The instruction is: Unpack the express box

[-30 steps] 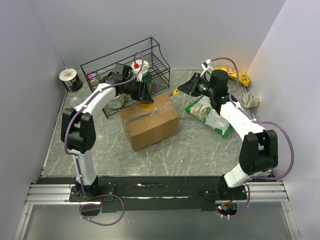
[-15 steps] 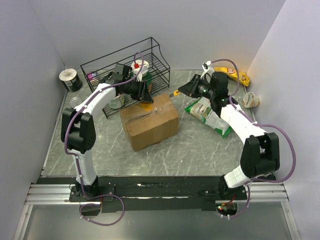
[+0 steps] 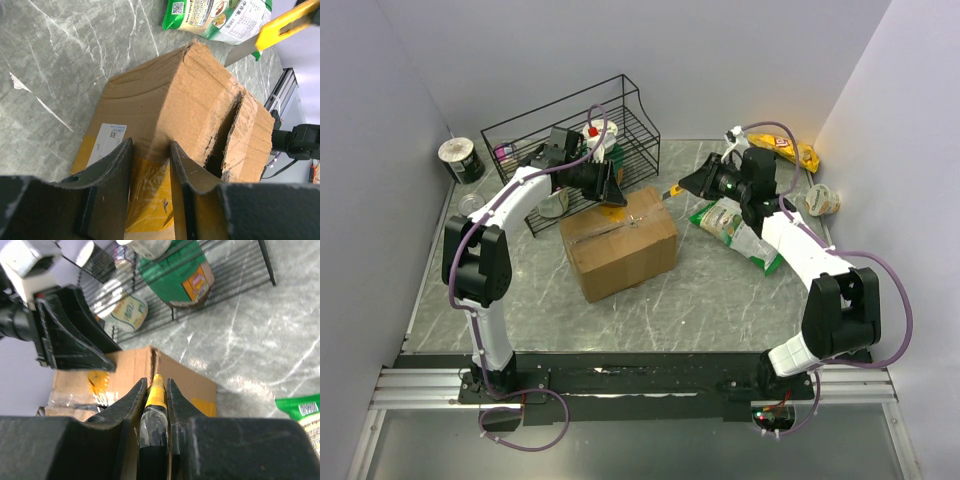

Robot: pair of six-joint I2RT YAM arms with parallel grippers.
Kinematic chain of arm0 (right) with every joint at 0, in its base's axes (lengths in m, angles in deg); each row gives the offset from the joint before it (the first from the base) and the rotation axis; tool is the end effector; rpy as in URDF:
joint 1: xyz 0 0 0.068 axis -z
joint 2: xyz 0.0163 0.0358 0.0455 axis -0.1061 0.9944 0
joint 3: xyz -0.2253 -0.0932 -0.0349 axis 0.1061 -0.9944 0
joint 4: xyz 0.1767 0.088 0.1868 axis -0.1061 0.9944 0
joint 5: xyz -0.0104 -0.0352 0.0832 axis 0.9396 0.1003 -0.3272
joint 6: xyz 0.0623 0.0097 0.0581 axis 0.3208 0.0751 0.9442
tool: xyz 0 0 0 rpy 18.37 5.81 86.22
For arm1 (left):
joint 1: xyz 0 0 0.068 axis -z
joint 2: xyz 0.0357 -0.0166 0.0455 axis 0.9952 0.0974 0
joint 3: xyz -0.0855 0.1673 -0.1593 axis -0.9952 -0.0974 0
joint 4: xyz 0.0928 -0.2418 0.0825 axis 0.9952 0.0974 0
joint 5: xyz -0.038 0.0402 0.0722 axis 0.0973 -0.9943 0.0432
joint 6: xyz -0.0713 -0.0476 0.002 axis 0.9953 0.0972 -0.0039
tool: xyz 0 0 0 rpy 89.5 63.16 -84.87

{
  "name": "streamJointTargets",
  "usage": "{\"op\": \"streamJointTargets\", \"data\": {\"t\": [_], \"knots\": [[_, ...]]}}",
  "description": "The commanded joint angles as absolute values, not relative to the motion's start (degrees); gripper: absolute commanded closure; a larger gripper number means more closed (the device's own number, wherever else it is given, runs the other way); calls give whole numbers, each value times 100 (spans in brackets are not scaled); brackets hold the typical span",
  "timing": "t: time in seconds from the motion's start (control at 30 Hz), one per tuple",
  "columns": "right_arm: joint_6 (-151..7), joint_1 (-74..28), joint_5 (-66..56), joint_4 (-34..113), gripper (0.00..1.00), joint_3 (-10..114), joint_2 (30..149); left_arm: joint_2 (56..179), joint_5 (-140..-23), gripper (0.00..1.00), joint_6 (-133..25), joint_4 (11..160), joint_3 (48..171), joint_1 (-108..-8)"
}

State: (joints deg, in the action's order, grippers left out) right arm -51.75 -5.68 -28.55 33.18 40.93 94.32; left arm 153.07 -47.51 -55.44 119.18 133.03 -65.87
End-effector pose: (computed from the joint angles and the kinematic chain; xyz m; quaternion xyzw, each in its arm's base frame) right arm 0.3806 0.1189 0.2748 -0.0573 0.7827 0.3936 0.4787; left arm 0.4158 -0.1931 0.2321 0.1956 0.8551 -0.4100 0.2499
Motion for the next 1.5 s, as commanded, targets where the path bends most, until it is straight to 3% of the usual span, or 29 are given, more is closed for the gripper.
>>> {"op": "streamJointTargets", "data": {"t": [0.0,0.8,1.47], "knots": [[-5322,-639,-2782,3285,100,3979,9094,15396,-5295,99,-5667,12166,13146,-6569],[-5155,-718,-2712,3443,100,4023,9023,15448,-5321,99,-5623,12122,13190,-6569],[-5656,-806,-2703,4734,100,3575,8066,15536,-6112,99,-5438,12043,13401,-6578]]}}
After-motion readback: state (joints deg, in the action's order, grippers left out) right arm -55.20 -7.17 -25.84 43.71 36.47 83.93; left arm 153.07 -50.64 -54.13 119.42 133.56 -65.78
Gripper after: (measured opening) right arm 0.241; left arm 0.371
